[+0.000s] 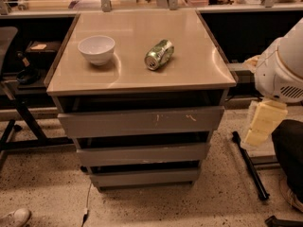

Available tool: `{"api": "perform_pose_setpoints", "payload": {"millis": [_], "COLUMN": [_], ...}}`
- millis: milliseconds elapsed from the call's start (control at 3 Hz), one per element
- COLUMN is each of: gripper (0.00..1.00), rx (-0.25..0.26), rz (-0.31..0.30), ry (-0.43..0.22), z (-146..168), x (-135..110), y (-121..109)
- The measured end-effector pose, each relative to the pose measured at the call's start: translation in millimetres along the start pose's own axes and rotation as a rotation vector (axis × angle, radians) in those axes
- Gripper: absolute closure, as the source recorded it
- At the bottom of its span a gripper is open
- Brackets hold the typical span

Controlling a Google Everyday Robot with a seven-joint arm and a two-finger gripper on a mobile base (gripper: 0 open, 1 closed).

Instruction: Open bottom drawer

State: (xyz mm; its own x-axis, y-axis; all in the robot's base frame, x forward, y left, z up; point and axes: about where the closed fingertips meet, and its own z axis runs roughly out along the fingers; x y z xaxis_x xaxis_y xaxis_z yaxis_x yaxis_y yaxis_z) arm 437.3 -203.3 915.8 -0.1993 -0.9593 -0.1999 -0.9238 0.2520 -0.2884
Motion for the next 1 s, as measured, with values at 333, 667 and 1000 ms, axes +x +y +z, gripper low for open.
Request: {"api": "perform_pose_setpoints", "payload": {"millis": [333, 667, 1000], "gripper": [0.0, 0.0, 0.0], "rx": [0.0, -0.008, -0.042], "rz": [0.0, 0.017, 0.022], "ry": [0.0, 0.008, 0.022], "z": [0, 15, 52], "x": [0, 2, 4], "y": [0, 3, 11]}}
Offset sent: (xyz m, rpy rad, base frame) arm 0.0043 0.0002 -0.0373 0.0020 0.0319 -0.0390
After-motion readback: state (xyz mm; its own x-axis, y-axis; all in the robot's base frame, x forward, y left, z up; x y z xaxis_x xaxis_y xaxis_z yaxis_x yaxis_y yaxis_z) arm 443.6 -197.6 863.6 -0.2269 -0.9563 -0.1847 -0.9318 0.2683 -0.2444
